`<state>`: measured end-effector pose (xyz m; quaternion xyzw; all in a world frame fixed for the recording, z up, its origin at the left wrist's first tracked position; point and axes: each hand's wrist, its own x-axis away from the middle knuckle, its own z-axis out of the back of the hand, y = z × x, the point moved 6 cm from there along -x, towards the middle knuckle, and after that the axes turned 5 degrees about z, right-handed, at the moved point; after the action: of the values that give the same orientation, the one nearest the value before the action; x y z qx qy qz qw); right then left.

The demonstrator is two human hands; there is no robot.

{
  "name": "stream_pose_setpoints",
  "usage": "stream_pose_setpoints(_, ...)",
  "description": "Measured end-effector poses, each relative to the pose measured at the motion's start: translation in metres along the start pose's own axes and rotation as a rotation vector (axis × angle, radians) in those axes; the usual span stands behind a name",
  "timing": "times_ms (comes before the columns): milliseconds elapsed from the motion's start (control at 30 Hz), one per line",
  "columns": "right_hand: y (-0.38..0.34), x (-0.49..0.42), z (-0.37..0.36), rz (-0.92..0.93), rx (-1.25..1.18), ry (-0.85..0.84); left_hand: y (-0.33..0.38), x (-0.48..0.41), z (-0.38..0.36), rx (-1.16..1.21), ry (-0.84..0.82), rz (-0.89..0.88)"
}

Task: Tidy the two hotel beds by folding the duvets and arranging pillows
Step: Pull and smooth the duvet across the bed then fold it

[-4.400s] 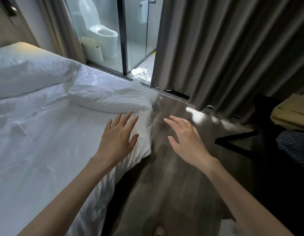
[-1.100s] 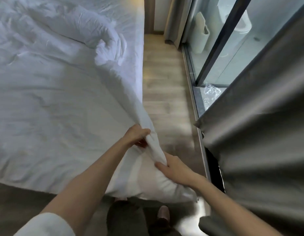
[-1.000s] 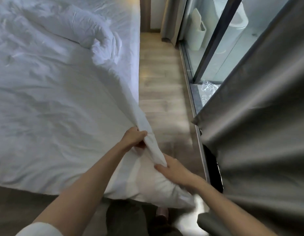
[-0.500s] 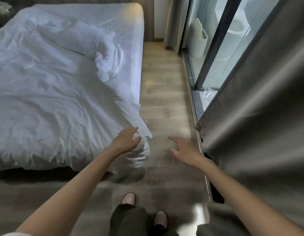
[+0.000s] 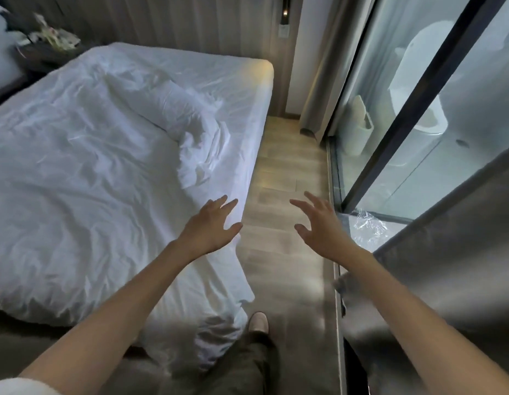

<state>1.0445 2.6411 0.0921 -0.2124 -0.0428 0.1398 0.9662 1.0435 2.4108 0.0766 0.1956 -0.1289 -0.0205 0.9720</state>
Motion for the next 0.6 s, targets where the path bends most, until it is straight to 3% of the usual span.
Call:
stream_pose_setpoints(133, 0.019, -0.083, 0.034, 0.034, 0.021, 0.011, 0.005, -0.071, 0.022, -0.064, 0.069, -0.004)
stream_pose_setpoints(600, 0.071, -0.402, 0.1, 0.09, -0.031, -0.051, 0.004, -0.366, 0.144, 0.108, 0.246, 0.13)
